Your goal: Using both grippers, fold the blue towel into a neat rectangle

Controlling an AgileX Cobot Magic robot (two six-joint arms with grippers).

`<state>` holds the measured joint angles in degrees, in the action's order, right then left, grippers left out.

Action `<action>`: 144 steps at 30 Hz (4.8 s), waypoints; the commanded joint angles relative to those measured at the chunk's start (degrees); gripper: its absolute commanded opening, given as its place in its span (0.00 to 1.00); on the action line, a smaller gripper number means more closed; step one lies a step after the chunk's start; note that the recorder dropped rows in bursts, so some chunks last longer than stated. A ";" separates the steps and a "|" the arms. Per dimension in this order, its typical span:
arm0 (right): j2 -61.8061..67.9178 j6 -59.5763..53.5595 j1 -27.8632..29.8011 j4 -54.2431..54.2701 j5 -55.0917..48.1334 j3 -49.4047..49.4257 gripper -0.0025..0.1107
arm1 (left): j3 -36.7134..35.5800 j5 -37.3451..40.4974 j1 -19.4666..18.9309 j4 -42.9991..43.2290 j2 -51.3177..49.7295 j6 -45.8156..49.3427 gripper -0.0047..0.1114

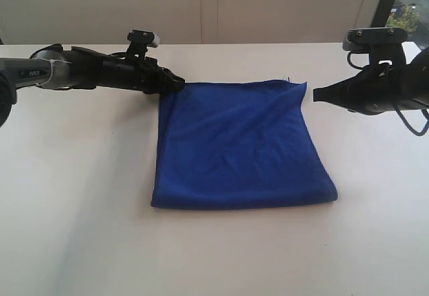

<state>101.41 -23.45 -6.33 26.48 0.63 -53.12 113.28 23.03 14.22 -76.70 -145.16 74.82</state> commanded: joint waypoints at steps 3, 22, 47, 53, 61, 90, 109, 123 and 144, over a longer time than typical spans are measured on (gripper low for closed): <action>0.19 -0.46 0.50 -0.40 0.97 -0.12 0.02 | 0.07 0.33 0.18 -0.40 -0.12 0.40 0.11; 0.19 -0.46 0.50 -0.40 0.97 -0.12 0.02 | 0.07 -0.30 0.18 -1.21 0.81 0.40 0.28; 0.19 -1.22 0.50 -0.40 1.17 -0.12 0.02 | 0.42 2.18 0.18 -1.00 1.14 0.63 0.31; 0.19 -1.95 0.50 -0.40 1.17 -0.12 0.02 | 0.42 2.18 0.18 -0.56 1.14 0.63 0.11; 0.19 -1.95 0.50 -0.40 1.38 -0.12 0.02 | 0.42 2.30 0.18 -0.56 1.25 1.02 0.04; 0.19 -2.19 0.50 -0.50 1.51 -0.12 0.02 | 0.42 8.07 -3.58 7.57 4.71 -7.60 0.04; 0.19 -2.19 0.50 -0.48 1.61 -0.12 0.02 | 0.42 10.07 -4.34 8.15 5.93 -9.55 0.04; 0.19 -2.19 0.50 -0.60 1.61 -0.12 0.02 | 0.42 8.01 -4.43 18.60 6.77 -17.70 0.04; 0.19 -2.19 0.50 -0.60 1.61 -0.12 0.02 | 0.42 12.64 -4.24 16.01 9.04 -17.62 0.04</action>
<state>101.41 -24.96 -6.33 26.48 1.57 -53.12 113.55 34.26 10.08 -59.06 -137.23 57.42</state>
